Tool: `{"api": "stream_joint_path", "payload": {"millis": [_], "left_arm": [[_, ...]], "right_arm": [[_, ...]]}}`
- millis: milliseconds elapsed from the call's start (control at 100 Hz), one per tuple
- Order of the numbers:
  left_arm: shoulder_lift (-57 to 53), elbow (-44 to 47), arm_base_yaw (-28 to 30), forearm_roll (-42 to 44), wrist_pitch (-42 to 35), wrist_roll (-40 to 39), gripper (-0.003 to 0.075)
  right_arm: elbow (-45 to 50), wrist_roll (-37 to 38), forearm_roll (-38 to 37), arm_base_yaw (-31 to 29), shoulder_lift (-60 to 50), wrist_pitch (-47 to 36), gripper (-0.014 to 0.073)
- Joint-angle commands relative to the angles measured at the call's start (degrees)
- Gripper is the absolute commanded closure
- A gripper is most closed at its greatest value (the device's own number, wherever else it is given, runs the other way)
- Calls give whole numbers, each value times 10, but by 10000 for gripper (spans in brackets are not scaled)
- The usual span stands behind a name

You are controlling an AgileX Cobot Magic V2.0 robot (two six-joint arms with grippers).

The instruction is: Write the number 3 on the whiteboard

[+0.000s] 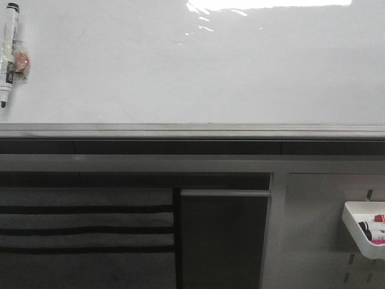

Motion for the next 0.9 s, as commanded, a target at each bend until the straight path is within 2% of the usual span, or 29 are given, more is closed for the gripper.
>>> {"api": "stream_joint_path", "payload": {"millis": [0, 180, 490, 570, 890], "left_arm": [[39, -13, 1, -20, -42, 12, 355], [145, -19, -9, -75, -44, 86, 355], [348, -40, -69, -75, -108, 88, 355], [400, -52, -83, -71, -145, 88, 355], [570, -81, -84, -76, -262, 88, 355]], "right_arm": [[-26, -6, -10, 6, 9, -42, -31], [-34, -6, -10, 24, 10, -48, -31], [-34, -6, -10, 29, 10, -47, -31], [-34, -6, -10, 29, 10, -47, -31], [-34, -6, -10, 29, 10, -43, -31]]}}
